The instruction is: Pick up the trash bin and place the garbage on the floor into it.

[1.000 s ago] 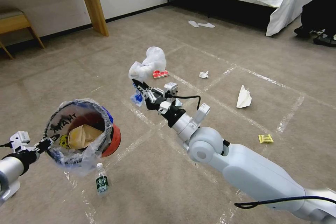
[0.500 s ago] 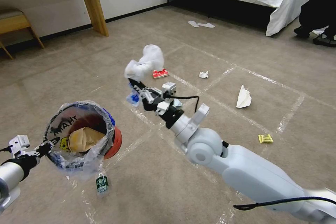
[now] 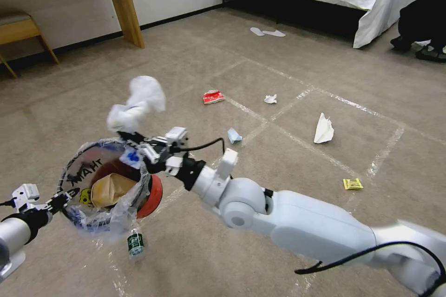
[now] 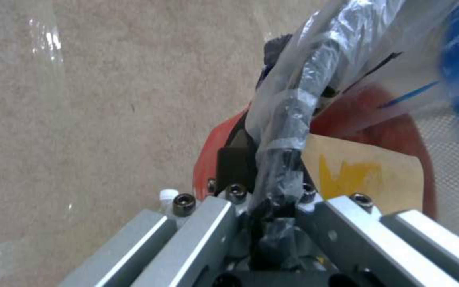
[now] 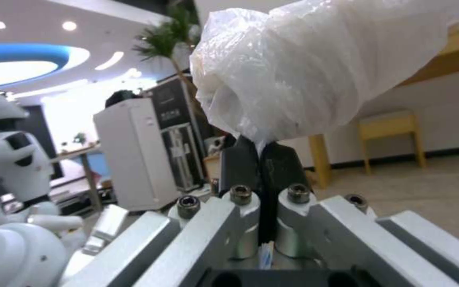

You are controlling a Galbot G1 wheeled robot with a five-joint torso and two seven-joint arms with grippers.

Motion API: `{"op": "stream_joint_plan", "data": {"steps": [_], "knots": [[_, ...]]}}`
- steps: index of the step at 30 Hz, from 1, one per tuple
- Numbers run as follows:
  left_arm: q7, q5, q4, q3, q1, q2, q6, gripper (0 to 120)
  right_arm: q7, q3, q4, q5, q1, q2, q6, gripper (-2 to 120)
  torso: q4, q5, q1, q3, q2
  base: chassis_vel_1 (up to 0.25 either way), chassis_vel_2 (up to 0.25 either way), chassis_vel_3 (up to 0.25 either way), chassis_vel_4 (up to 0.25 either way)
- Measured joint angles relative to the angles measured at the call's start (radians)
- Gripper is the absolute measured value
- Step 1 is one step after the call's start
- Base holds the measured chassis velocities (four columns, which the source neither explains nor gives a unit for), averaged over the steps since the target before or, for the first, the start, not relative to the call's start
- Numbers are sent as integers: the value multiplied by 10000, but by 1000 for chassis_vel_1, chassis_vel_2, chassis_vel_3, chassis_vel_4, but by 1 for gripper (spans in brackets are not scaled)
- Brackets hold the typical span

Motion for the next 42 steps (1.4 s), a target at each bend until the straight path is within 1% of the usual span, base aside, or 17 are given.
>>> {"op": "stream_joint_plan", "data": {"steps": [1, 2, 4, 7, 12, 16, 22, 27, 35, 42], "knots": [[-112, -109, 40, 0, 51, 122, 0, 0, -10, -156, -89, 12, 146, 229, 10, 0, 0, 0, 0, 0, 0, 0, 0, 0, 0], [-112, -109, 40, 0, 51, 122, 0, 0, -10, -156, -89, 12, 146, 229, 10, 0, 0, 0, 0, 0, 0, 0, 0, 0, 0], [-305, -336, 155, 21, 114, 314, 0, 0, -53, -522, -256, 19, 364, 535, 31, 0, 1, 0, 0, 0, 0, 0, 0, 0, 0], [-365, -410, 231, 39, 162, 436, 0, 0, -151, -876, -500, -11, 505, 732, 68, 0, 1, 0, 0, 0, 0, 0, 0, 0, 0], [-376, -454, 264, 98, 199, 526, 0, 0, -328, -1271, -1007, -135, 593, 1045, 123, 0, 0, 0, 0, 0, 0, 0, 0, 0, 0], [-376, -483, 226, 101, 199, 547, 0, 0, -488, -1371, -1322, -233, 632, 1161, 140, 0, 1, 0, 0, 0, 0, 0, 0, 0, 0], [-366, -543, 0, 52, 309, 604, 0, 0, -902, -1598, -2300, -508, 737, 1274, 276, 0, 0, 1, 0, 0, 0, 0, 0, 0, 0], [-324, -544, -122, 5, 406, 591, 0, 0, -1005, -1664, -2630, -649, 743, 1301, 326, 0, 0, 2, 0, 0, 1, 0, 0, 0, 0], [-267, -543, -331, -92, 572, 500, 3, 0, -1132, -1700, -2980, -873, 728, 1321, 460, 0, 0, 2, 0, 0, 0, 0, 0, 0, 0], [-258, -535, -392, -134, 605, 447, 4, 0, -1145, -1751, -2959, -948, 694, 1292, 474, 0, 0, 3, 0, 0, 0, 0, 0, 0, 0]]}}
